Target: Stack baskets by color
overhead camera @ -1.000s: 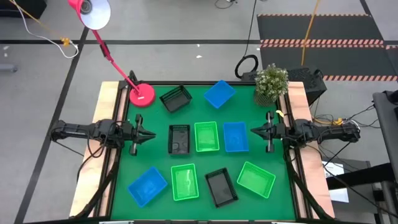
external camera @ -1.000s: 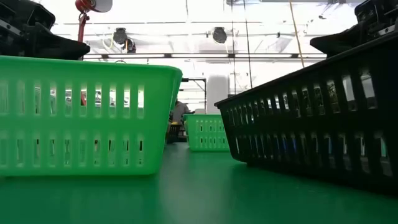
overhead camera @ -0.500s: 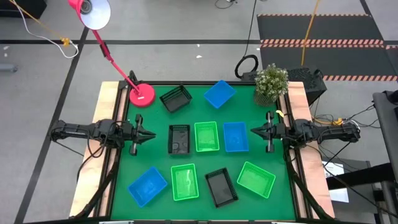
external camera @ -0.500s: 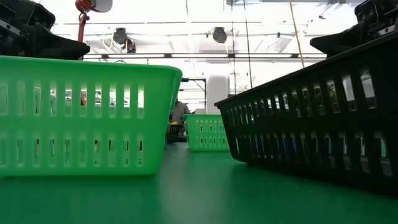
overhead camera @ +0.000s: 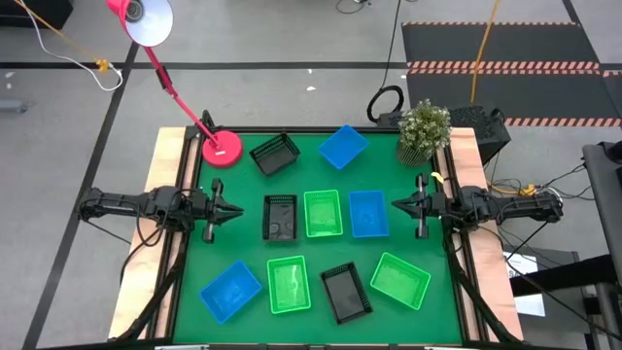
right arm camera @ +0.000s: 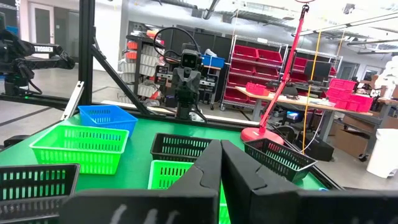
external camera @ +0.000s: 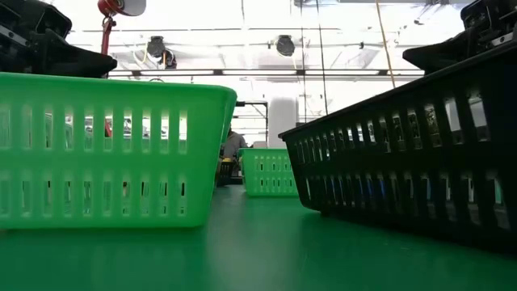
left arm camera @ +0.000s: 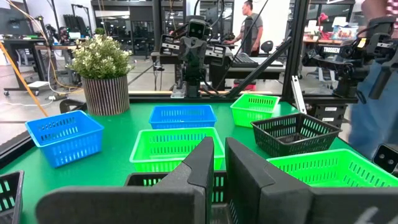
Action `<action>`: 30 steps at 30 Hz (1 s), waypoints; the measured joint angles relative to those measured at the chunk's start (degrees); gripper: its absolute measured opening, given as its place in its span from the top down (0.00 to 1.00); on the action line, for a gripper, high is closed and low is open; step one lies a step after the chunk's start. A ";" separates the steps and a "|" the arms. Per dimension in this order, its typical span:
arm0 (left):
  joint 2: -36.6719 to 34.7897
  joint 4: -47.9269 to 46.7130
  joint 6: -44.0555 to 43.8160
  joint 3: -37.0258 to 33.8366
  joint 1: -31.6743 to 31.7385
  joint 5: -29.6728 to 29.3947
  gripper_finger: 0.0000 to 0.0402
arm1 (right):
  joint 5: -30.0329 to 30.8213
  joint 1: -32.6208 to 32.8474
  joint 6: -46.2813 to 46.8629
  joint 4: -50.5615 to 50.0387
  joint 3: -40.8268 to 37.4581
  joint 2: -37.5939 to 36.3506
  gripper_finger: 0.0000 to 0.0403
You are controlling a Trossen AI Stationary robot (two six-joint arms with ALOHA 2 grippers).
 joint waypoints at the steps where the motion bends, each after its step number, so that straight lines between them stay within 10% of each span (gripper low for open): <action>1: 0.02 0.00 0.00 0.00 -0.01 0.00 0.89 | 0.01 -0.01 0.00 0.00 -0.02 0.00 1.00; 30: 0.00 -0.02 -0.02 0.02 0.01 0.00 0.89 | 0.00 -0.01 1.43 0.04 -0.01 0.01 1.00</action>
